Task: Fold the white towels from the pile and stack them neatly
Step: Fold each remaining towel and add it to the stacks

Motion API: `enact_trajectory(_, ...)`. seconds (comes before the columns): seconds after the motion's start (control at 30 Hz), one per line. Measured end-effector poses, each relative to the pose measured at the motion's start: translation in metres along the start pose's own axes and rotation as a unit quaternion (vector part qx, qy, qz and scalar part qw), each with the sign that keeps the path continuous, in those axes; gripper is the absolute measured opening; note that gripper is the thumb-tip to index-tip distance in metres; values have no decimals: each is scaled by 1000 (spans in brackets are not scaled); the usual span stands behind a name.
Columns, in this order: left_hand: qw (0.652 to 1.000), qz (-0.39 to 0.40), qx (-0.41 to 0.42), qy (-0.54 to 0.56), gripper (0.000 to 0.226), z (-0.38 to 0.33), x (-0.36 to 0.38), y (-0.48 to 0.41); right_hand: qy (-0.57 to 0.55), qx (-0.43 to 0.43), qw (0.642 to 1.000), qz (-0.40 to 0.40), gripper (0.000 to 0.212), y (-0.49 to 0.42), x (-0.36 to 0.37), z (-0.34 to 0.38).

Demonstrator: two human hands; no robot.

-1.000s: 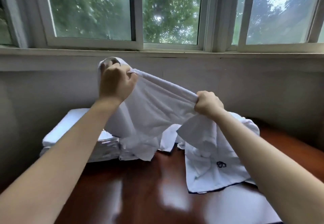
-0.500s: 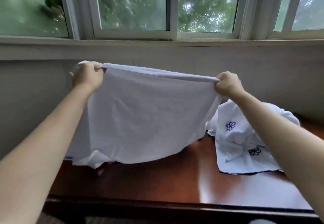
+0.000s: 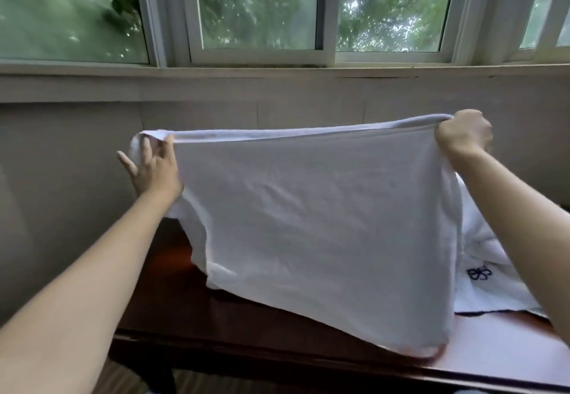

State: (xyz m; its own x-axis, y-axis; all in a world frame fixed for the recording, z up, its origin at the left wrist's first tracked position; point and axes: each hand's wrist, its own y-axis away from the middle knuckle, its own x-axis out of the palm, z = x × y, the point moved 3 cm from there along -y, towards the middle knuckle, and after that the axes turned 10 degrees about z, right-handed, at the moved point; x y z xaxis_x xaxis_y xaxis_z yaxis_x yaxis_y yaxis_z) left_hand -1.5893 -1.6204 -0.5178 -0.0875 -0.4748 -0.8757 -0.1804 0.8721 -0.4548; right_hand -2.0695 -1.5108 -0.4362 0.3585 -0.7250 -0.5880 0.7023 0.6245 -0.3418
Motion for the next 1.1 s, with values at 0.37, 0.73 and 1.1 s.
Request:
enact_trajectory(0.37,982,144,-42,110,11,25,89,36,-251,167,934,191,50,8,77,-71)
enact_trajectory(0.73,761,595,59,253,24,9,96,101,215,117,856,455,24,42,109,-133)
enact_trajectory(1.1,939,214,-140,230,31,26,165,81,310,-235,757,525,39,112,200,-77)
